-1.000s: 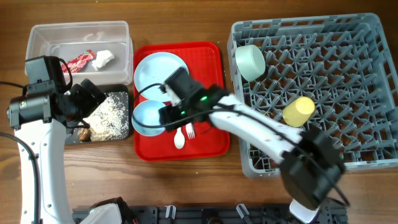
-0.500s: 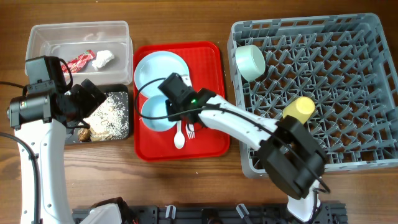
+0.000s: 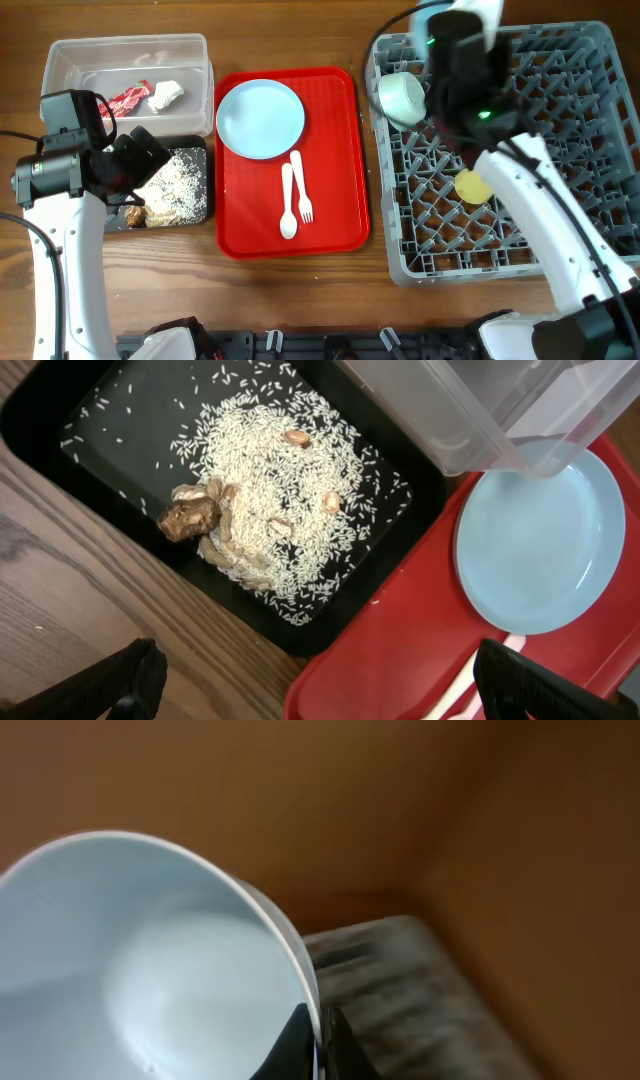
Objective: Sort waste into correct bins and load items into the dishwasher rack
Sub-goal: 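Place the blue bowl upright in the rack beside the green bowl, then grasp the white fork from the red tray with the right gripper, then insert the fork into the rack's left edge and release, then grasp the white spoon from the red tray with the right gripper, then insert the spoon into the rack next to the fork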
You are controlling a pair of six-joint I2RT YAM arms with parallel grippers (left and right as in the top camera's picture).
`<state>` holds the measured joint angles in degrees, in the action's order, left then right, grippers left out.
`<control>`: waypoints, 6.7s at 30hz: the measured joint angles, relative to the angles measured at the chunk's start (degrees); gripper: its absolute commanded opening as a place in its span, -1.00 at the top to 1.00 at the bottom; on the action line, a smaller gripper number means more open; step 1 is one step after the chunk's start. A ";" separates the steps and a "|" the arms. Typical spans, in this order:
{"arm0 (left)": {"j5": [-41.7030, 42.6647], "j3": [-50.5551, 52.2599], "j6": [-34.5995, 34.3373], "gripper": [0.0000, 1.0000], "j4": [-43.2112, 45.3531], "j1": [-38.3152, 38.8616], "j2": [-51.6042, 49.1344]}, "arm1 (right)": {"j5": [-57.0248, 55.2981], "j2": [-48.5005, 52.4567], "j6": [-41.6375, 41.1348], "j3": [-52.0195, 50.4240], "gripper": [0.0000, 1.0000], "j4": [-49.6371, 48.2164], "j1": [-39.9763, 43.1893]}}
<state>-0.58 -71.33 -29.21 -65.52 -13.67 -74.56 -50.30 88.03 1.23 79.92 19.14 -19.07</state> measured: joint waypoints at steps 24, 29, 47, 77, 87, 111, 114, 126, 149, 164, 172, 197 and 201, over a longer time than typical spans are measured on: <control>0.00 0.00 0.00 -1.00 0.39 0.00 0.00 | -18.18 22.77 11.87 0.02 0.91 -2.67 4.90; 0.00 0.00 0.00 -0.99 0.39 0.00 0.00 | -23.39 23.21 12.52 0.00 0.91 -5.84 4.90; 0.00 0.00 0.00 -1.00 0.42 0.00 0.00 | -3.76 22.36 -0.09 0.72 0.22 9.90 0.07; 0.00 0.00 0.00 -0.99 0.39 0.00 0.00 | 53.18 24.76 -21.14 -0.90 -0.47 22.21 -24.09; 0.00 0.00 0.00 -1.00 0.39 0.00 0.00 | 44.87 29.55 -28.48 -0.94 0.38 19.21 -25.94; 0.00 0.00 0.00 -1.00 0.33 0.00 0.00 | 41.07 -0.44 -28.22 -0.83 0.91 37.88 -15.91; 0.00 0.00 0.00 -1.00 0.33 0.00 0.00 | 40.83 -2.69 -25.99 -0.72 0.91 43.74 -10.21; 0.00 0.00 0.00 -1.00 0.33 0.00 0.00 | 44.85 -2.60 -20.96 -19.10 0.17 31.32 -6.10; 0.00 0.00 0.00 -1.00 0.33 0.00 0.00 | 58.10 8.41 -24.55 -11.61 -0.19 12.63 -25.81; 0.00 0.00 0.00 -0.99 0.31 0.00 0.00 | 41.79 24.70 -28.28 -10.82 0.46 7.19 -33.66; 0.00 0.00 0.00 -0.99 0.33 0.00 0.00 | 40.41 23.67 -31.21 -10.45 0.91 12.20 -33.42; 0.00 0.00 0.00 -0.99 0.31 0.00 0.00 | 46.88 -3.26 -21.64 -15.06 -0.23 27.61 -6.73; 0.02 0.00 0.00 -1.00 0.24 0.00 0.00 | 57.90 -2.97 -20.44 -10.73 -0.29 9.22 -6.86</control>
<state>-0.56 -71.33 -29.21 -65.28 -13.67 -74.56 7.60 85.06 -19.20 69.19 28.36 -25.93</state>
